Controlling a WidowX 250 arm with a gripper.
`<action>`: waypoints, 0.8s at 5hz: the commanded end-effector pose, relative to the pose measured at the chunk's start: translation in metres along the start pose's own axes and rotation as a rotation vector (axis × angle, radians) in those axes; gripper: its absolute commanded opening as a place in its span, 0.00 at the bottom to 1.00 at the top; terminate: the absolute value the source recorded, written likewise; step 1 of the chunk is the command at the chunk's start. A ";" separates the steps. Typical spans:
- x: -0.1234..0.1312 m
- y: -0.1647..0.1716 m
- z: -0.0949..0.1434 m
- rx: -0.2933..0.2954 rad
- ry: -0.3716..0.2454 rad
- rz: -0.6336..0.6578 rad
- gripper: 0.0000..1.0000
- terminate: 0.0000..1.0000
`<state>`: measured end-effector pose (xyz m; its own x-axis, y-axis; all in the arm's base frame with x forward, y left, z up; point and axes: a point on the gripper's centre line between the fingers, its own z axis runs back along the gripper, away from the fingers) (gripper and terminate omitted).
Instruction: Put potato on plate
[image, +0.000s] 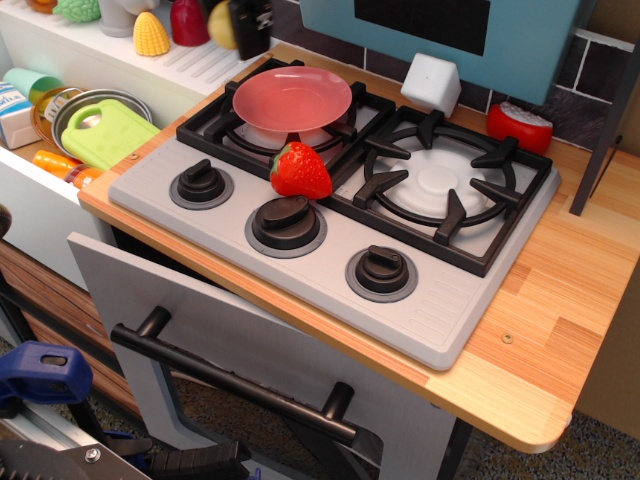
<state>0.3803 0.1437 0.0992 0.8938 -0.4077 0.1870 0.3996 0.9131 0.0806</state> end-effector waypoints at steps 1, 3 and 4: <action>0.029 -0.001 0.001 -0.016 -0.052 -0.073 0.00 0.00; 0.031 -0.022 -0.006 -0.031 -0.092 -0.037 0.00 0.00; 0.039 -0.037 -0.003 -0.017 -0.076 -0.042 1.00 0.00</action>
<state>0.3964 0.0929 0.0666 0.8777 -0.4371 0.1965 0.4433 0.8963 0.0138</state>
